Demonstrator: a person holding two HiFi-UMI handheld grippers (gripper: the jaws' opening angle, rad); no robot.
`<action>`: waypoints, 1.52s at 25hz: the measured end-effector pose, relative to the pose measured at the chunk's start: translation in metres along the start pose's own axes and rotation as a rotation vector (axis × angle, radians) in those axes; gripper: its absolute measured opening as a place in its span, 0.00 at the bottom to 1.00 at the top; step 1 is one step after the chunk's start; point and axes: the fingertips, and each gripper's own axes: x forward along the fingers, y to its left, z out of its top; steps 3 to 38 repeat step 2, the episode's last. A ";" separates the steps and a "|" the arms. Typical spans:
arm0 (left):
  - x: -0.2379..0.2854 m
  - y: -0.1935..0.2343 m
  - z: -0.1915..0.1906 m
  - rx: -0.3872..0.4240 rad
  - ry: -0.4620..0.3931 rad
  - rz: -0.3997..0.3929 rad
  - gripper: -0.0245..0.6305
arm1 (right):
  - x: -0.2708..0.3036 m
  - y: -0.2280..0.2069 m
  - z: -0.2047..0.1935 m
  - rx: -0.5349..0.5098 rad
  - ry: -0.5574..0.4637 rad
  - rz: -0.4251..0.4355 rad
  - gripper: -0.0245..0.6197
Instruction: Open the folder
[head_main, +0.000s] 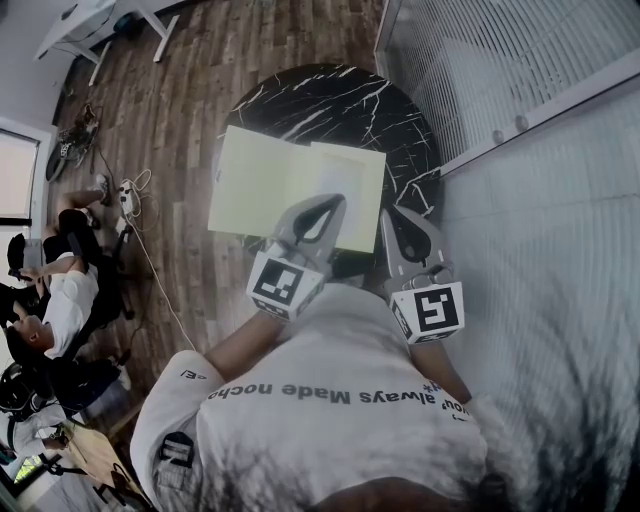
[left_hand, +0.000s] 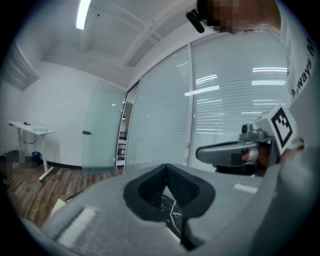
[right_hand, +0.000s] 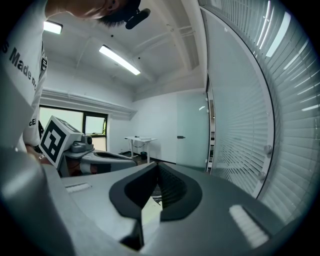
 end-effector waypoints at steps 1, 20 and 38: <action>0.000 0.000 0.000 0.000 0.000 -0.001 0.04 | 0.000 0.000 0.000 0.000 0.001 0.000 0.04; 0.001 0.000 0.001 -0.001 0.001 -0.001 0.04 | 0.000 -0.001 0.000 0.000 0.002 0.000 0.04; 0.001 0.000 0.001 -0.001 0.001 -0.001 0.04 | 0.000 -0.001 0.000 0.000 0.002 0.000 0.04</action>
